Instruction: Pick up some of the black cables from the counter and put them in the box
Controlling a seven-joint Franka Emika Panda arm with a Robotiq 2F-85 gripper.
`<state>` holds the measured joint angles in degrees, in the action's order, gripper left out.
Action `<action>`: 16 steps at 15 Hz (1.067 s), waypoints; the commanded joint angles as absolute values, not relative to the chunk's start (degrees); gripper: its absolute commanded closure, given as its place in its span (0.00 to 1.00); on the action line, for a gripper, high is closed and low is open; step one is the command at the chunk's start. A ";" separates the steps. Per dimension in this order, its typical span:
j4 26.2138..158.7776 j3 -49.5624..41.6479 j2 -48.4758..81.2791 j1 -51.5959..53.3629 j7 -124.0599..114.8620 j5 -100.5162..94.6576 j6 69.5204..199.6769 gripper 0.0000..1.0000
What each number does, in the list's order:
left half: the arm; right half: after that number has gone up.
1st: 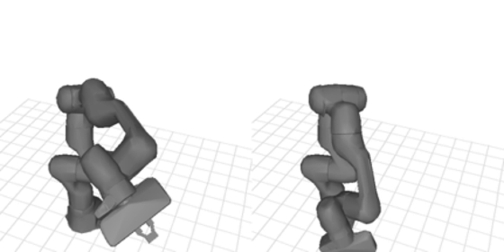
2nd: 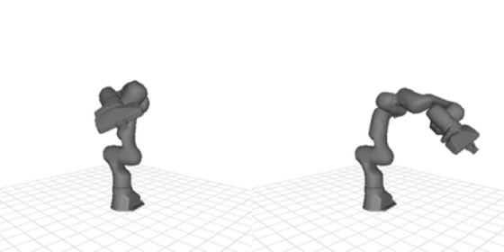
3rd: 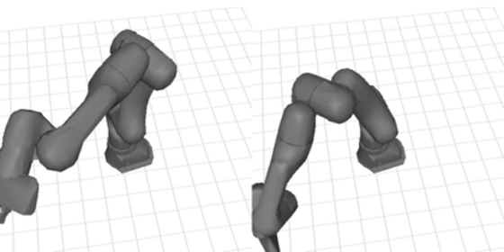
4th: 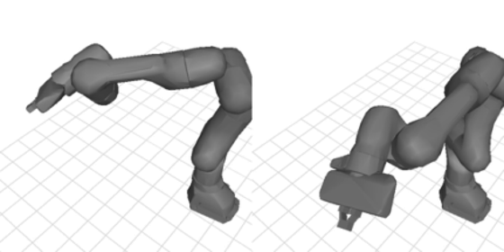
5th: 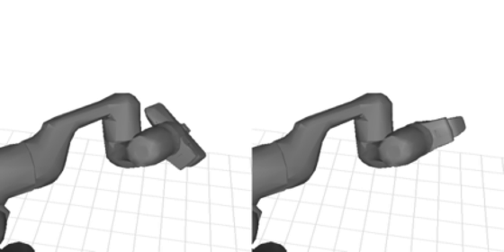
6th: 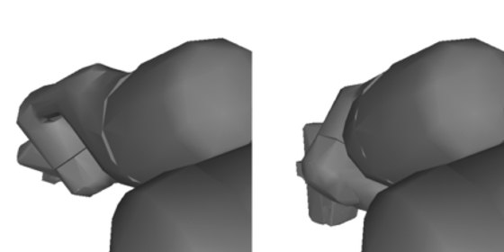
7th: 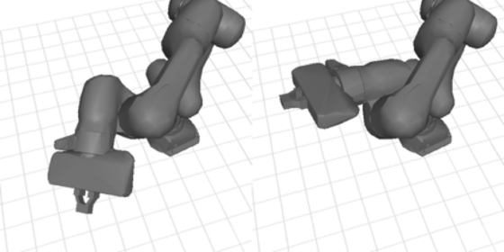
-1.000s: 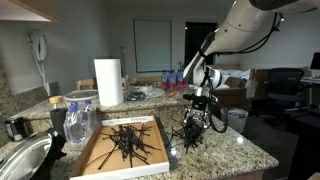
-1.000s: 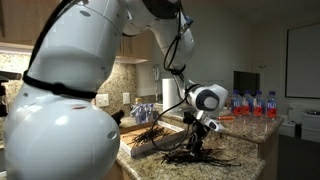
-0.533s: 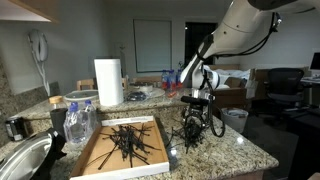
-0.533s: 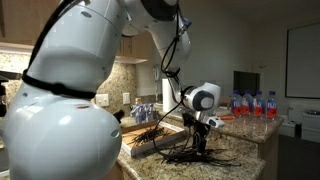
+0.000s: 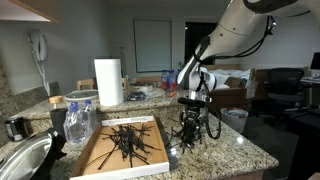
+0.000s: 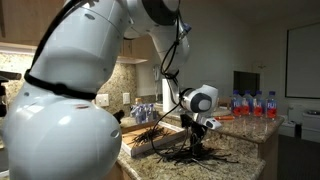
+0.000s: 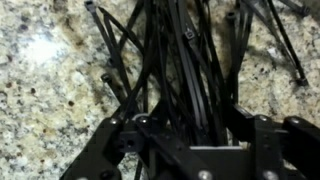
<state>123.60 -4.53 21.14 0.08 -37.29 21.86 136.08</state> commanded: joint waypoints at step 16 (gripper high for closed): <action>118.67 -4.69 23.74 -0.44 -37.02 20.85 122.28 0.66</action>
